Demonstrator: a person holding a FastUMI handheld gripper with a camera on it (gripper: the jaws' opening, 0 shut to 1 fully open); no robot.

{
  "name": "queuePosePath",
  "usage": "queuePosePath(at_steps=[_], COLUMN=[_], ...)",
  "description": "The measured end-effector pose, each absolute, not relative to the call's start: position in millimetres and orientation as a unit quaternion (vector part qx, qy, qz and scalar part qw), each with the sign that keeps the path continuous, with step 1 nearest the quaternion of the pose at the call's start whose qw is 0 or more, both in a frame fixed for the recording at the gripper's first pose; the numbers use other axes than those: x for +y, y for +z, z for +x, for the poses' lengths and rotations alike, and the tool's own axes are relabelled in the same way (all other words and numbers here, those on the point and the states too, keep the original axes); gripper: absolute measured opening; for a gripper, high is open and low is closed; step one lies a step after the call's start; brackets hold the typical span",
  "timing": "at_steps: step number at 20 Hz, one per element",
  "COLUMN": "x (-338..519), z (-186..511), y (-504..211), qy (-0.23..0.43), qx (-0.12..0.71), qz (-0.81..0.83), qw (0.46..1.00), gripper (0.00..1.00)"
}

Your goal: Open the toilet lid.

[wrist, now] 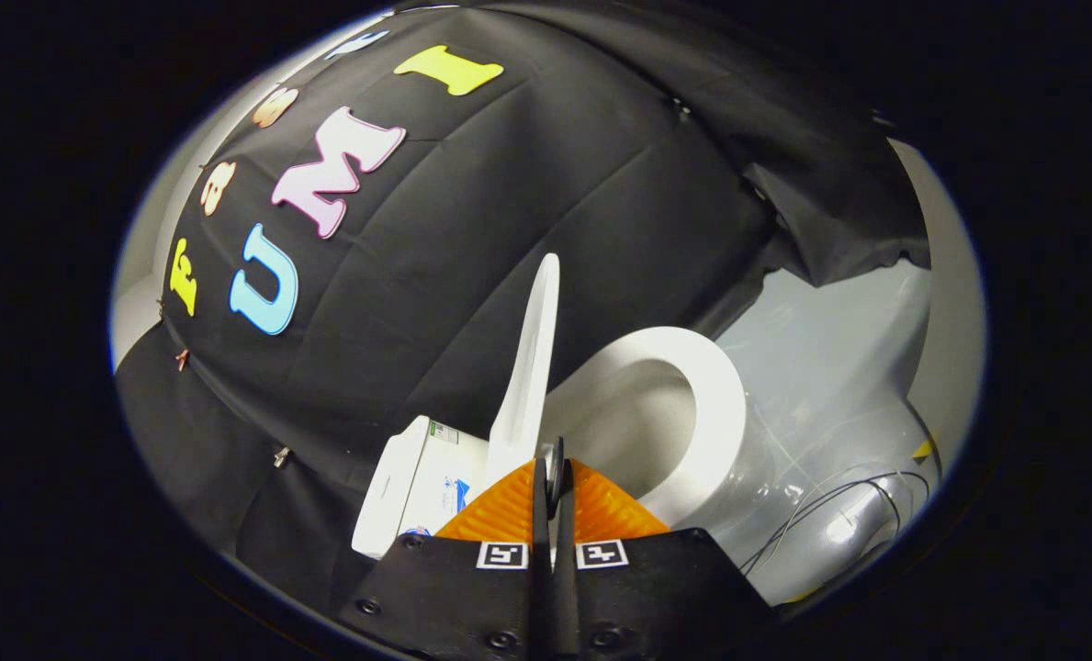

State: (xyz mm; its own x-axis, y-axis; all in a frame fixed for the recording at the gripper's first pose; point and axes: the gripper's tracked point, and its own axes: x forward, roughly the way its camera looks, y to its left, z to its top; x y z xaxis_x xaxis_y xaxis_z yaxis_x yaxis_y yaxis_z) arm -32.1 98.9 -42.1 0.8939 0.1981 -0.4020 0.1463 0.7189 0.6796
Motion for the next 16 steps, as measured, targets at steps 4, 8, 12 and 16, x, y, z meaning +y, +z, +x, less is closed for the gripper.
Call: queuePosePath(at_steps=[4,8,12,16], x=[120.5,135.1,152.1,175.0], z=[-29.7,-27.8,-27.6,-24.0], y=[-18.7,-2.5,11.9,28.6], qy=[0.002,-0.013,-0.021,-0.033], qx=[0.229,0.224,0.217,0.210], qz=[0.321,0.270,0.233,0.171], qw=[0.919,0.936,0.948,0.962], gripper=[0.05,0.05,0.05,0.05])
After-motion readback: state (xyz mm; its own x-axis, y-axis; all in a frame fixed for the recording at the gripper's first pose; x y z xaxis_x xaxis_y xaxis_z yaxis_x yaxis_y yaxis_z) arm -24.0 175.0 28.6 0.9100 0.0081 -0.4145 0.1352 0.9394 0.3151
